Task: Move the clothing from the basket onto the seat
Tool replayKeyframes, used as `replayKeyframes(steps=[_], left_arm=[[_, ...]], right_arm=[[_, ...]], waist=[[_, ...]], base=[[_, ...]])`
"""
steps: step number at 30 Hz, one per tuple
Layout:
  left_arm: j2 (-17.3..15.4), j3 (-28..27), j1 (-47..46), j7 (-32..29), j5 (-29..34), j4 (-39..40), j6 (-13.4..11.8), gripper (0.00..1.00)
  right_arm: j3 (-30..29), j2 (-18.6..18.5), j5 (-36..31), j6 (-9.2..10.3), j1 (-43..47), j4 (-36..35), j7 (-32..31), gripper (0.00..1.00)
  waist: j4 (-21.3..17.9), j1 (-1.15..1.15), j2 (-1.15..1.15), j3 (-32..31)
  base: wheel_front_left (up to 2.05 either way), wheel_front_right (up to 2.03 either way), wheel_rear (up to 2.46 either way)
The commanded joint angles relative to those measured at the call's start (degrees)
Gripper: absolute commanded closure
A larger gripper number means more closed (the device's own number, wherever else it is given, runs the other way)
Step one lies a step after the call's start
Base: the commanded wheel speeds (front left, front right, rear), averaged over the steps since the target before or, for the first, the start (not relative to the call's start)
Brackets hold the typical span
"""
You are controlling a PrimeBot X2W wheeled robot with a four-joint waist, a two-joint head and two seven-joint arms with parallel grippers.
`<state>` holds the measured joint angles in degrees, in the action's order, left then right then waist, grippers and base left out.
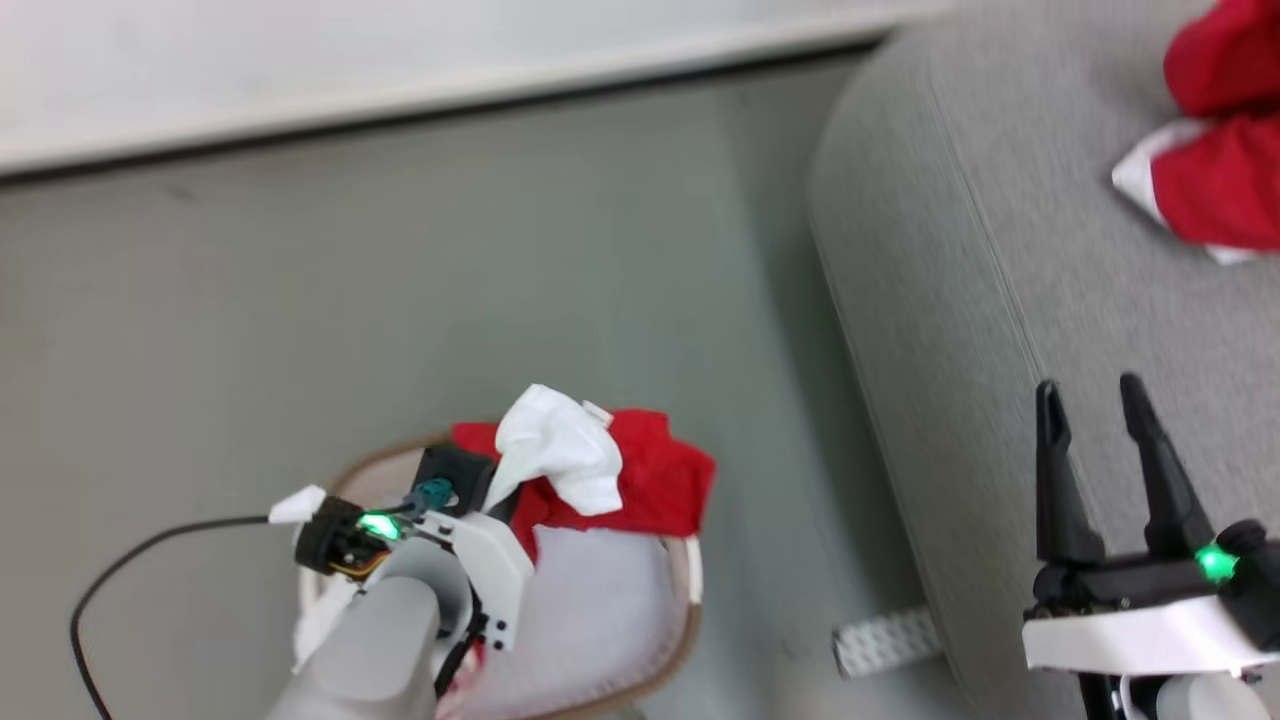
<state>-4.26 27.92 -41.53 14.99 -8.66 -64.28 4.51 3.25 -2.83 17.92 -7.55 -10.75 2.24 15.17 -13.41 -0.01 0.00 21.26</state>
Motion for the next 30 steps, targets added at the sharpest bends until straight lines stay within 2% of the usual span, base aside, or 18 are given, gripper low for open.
replayKeyframes(steps=[1, 10, 17, 30], left_arm=[[0.12, -0.26, 1.51, 0.16, -0.86, 0.71, -0.22, 1.00], [0.86, -0.28, 6.04, 0.16, -2.16, 13.51, -1.38, 1.00], [0.93, 0.23, 9.12, 0.16, -2.99, 20.63, -1.97, 1.00], [-1.70, 0.67, 12.72, -5.88, -4.40, 35.96, -2.97, 1.00]], right_arm=[[-0.19, -0.15, -0.08, 0.13, 1.17, 0.52, -0.03, 0.00], [1.12, -0.16, -1.84, 0.13, 5.90, 3.25, -0.03, 0.00], [1.80, -0.14, -2.04, 0.13, 8.65, 4.41, -0.03, 0.00], [2.16, -0.14, -1.79, 0.13, 11.73, 4.27, -0.03, 0.00]], waist=[[4.39, 0.01, 0.00, -6.01], [7.76, 0.01, 0.00, -15.09], [8.43, 0.01, 0.00, -20.74], [9.06, 0.01, 0.00, -24.75]], base=[[0.00, 0.00, 0.00], [0.00, 0.00, 0.00], [0.00, 0.00, 0.00], [0.00, 0.00, 0.00]])
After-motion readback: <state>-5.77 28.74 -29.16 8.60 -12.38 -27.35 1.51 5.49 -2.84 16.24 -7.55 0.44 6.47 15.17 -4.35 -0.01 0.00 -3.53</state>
